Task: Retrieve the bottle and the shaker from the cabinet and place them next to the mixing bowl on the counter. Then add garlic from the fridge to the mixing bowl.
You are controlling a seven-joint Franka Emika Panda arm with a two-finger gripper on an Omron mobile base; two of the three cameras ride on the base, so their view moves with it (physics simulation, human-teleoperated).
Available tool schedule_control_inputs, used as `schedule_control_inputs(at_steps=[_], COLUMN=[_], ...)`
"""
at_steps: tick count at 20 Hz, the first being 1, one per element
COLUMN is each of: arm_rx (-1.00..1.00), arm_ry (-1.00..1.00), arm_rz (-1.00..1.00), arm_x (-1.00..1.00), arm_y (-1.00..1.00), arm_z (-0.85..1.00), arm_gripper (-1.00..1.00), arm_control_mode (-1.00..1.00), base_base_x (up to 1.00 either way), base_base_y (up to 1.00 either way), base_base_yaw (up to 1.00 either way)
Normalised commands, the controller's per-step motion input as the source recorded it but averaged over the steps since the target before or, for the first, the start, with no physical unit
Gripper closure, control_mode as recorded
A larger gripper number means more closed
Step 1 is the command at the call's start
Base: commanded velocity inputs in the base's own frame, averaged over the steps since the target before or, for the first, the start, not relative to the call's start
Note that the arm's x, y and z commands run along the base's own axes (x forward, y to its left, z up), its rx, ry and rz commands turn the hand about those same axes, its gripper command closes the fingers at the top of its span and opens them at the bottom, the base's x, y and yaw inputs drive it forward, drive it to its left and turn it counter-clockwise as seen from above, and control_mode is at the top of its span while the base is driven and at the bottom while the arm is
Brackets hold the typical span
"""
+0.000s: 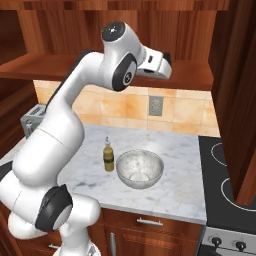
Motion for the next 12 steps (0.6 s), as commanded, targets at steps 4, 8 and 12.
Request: schedule_control_inputs(at_steps=[4, 8, 12], arm_rx=[0.07, 0.11, 0.02], arm_ry=[0.17, 0.11, 0.01], arm_rz=[0.04, -0.03, -0.02], arm_x=[0.70, 0.48, 0.46], arm_y=[-0.33, -0.31, -0.02], arm_z=[0.21, 0.01, 0.00], arm_gripper=[-1.00, -1.00, -1.00], arm_control_mode=[-1.00, -1.00, -1.00], base_base_x=[0.00, 0.00, 0.00], base_base_y=[0.00, 0.00, 0.00], base_base_yaw=[0.00, 0.00, 0.00])
